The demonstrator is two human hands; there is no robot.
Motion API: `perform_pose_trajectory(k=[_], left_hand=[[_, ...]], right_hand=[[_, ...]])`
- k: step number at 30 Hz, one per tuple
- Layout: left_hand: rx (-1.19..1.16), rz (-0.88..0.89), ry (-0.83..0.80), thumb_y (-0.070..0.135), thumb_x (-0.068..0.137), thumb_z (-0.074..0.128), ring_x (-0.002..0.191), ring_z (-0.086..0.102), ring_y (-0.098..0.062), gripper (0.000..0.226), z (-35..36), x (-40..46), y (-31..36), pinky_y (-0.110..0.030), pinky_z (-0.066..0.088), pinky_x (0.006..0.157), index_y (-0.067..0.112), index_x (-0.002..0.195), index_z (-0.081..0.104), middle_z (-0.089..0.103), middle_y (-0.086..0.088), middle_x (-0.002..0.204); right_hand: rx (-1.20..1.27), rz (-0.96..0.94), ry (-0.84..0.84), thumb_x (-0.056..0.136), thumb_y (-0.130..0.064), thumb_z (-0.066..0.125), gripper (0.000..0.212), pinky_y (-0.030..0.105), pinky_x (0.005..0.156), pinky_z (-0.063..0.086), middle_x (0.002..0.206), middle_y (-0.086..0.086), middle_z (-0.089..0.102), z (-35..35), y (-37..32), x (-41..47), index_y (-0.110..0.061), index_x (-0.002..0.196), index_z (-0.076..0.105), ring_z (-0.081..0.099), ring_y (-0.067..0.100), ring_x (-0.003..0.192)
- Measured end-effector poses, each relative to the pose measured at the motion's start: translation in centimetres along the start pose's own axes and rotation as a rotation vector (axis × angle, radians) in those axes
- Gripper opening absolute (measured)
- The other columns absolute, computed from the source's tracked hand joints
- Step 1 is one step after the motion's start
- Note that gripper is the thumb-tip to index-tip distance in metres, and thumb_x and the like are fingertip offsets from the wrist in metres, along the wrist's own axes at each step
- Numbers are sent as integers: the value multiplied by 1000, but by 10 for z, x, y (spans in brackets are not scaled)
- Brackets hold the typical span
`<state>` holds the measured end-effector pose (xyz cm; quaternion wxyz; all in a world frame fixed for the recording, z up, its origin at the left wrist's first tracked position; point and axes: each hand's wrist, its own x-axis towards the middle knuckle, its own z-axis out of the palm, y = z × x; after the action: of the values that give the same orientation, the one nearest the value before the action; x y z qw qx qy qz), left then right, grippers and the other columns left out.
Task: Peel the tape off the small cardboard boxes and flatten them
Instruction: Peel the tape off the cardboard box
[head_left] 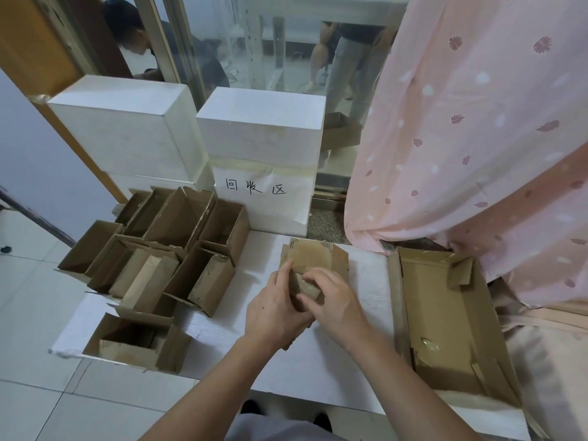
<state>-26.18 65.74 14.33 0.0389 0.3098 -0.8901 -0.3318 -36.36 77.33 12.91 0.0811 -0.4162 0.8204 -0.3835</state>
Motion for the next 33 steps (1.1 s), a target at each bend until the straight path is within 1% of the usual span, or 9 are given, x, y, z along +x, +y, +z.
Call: perform_pose_trajectory(k=[5, 9, 13, 16, 19, 23, 26, 30, 33], left_hand=[[70, 9, 10, 60, 76, 71, 116, 62, -14, 97, 1, 2, 4, -29, 43, 85, 38, 156, 21, 49, 17, 145], [78, 19, 7, 63, 77, 70, 117, 63, -15, 97, 1, 2, 6, -31, 44, 88, 36, 157, 22, 47, 17, 149], [91, 20, -15, 68, 72, 71, 117, 63, -16, 103, 3, 0, 3, -33, 47, 89, 35, 156, 21, 45, 16, 151], [85, 13, -15, 68, 70, 72, 116, 64, -16, 103, 3, -3, 2, -34, 49, 90, 37, 154, 21, 46, 17, 149], [90, 32, -12, 67, 67, 74, 108, 65, -14, 101, 3, -6, 2, -34, 52, 85, 40, 150, 22, 48, 21, 143], [69, 43, 0, 66, 70, 76, 111, 64, -14, 101, 1, -5, -2, -32, 51, 86, 38, 150, 22, 48, 20, 141], [48, 36, 2, 64, 70, 76, 114, 63, -13, 98, -1, -1, -4, -30, 48, 86, 38, 148, 22, 50, 19, 139], [20, 5, 2, 62, 72, 74, 118, 63, -12, 99, -2, 2, -8, -25, 42, 87, 35, 153, 24, 50, 17, 144], [13, -4, 12, 65, 73, 74, 120, 62, -13, 100, -4, 4, -11, -26, 42, 88, 36, 154, 24, 49, 17, 147]], right_hand=[[25, 64, 100, 83, -15, 80, 24, 10, 88, 39, 108, -11, 69, 4, -1, 1, -19, 106, 75, 54, 2, 101], [-45, 56, 162, 91, -18, 69, 2, 23, 75, 47, 91, -12, 66, 9, -4, 1, -18, 92, 70, 53, 7, 90], [-143, 29, 230, 94, -31, 50, 24, 29, 62, 44, 79, -10, 63, 11, -9, 2, -15, 82, 63, 50, 11, 80], [-146, 35, 207, 99, -32, 42, 28, 33, 66, 43, 81, -6, 64, 12, -13, 0, -14, 87, 60, 49, 13, 82], [-56, 152, 154, 104, -19, 48, 11, 41, 72, 47, 89, 0, 68, 7, -11, 1, -14, 98, 56, 58, 22, 88], [-169, -18, 211, 100, -20, 58, 6, 35, 63, 48, 82, -5, 67, 4, -12, 1, -17, 97, 62, 58, 18, 79], [-195, -174, 133, 96, -22, 62, 10, 31, 72, 52, 97, -10, 69, 9, -4, 1, -19, 100, 71, 57, 14, 87], [-81, -141, 28, 97, -39, 56, 26, 28, 85, 49, 110, -10, 67, 10, -3, 5, -23, 103, 76, 51, 12, 98], [-2, -55, 14, 96, -32, 63, 18, 27, 90, 48, 108, -10, 66, 6, -6, 6, -24, 108, 73, 54, 9, 101]])
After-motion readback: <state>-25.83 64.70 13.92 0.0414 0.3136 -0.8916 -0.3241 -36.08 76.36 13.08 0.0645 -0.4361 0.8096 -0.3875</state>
